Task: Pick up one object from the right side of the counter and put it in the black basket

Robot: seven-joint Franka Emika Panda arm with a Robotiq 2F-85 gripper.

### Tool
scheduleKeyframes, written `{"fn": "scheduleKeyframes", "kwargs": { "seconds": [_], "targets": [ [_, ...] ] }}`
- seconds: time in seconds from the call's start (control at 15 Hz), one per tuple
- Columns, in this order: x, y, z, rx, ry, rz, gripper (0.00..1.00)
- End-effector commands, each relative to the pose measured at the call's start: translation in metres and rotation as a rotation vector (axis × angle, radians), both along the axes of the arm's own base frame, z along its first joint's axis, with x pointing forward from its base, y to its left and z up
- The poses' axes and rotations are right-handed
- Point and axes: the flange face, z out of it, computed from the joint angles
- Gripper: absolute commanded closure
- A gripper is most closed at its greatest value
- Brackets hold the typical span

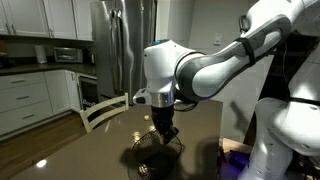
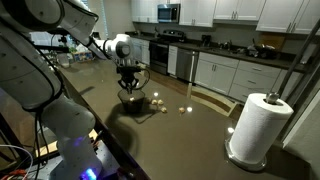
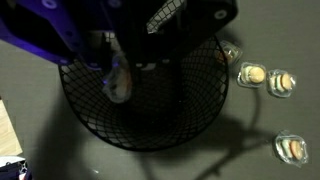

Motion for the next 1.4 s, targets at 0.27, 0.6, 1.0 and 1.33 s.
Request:
{"fn": "scheduleKeyframes", "kwargs": {
  "seconds": [0.27,0.6,1.0,1.33],
  "targets": [
    [0.0021,-0.0058,0.0047,0.024,0.010,0.044,0.33],
    [0.0037,-0.0073,0.0055,0.028,0.011,0.046,0.02],
    [0.0066,-0.0094,0.0067,0.032,0.006,0.036,0.00],
    [0.0053,-0.0076,0.0027,0.010,0.006,0.024,0.00]
  ]
}}
